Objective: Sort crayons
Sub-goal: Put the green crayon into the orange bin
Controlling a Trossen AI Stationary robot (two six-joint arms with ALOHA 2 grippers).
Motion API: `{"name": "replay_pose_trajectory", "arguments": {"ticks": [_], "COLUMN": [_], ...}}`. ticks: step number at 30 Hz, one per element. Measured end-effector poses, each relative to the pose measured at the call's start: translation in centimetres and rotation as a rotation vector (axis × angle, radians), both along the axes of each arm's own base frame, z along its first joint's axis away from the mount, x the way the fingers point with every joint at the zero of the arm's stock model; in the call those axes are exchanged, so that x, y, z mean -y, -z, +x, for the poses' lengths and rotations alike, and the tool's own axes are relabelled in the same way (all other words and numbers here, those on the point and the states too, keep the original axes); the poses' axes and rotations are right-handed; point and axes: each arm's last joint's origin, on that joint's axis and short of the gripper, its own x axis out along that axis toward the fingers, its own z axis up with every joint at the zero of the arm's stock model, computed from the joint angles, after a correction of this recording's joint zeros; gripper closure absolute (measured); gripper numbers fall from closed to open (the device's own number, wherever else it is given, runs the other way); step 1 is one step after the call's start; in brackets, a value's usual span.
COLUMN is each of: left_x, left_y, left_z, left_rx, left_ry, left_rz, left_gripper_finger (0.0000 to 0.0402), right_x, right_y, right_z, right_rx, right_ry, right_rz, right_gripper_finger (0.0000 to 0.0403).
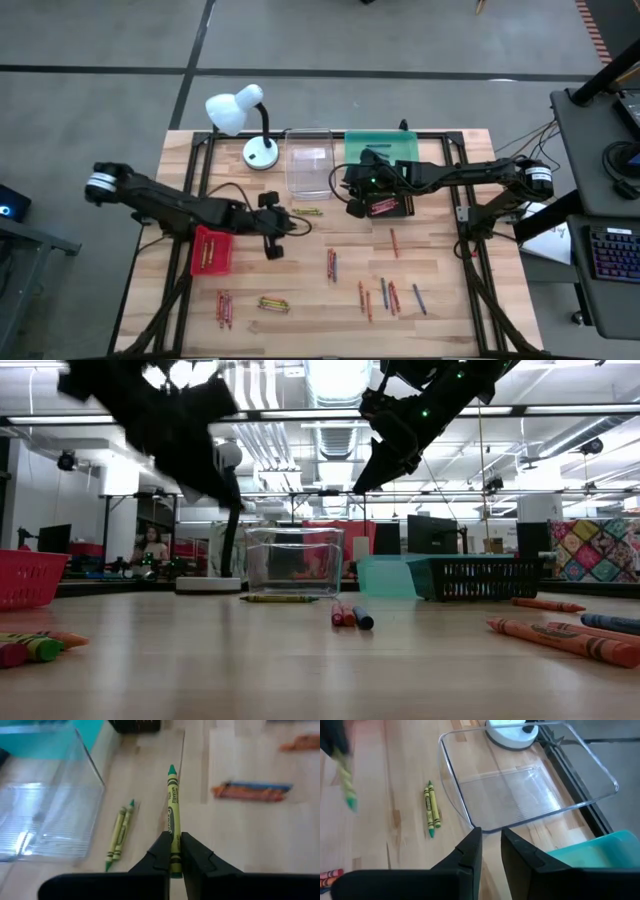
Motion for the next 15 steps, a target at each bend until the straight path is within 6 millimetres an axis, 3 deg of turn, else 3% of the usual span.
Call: {"name": "replay_pose_trajectory", "arguments": {"ticks": [4,9,15], "left_x": [0.7,2.0,4.7], "left_y": [-4.4,-9.4,-11.1], "left_z": [-1.1,-3.9,-7.6], "left_rx": [-0.088,-0.284,-0.553], "left_ry": [-0.059,-0.241,-0.492], "left_rz": [-0.066,-0.180,-0.323], "left_gripper_finger": [0.0401,0.0401,0.0402], "right_x": [0.0,-0.1,-0.2], "right_y": [0.3,0.7,1.4], "right_z": [-0.3,-0.7,-0.9], "right_rx": [-0.035,-0.079,-0.100], "right_ry": [0.015,0.047,0.052], "right_rz": [0.024,0.065,0.075], "right_gripper_finger": [0.0346,0.0344,0.0343]}}
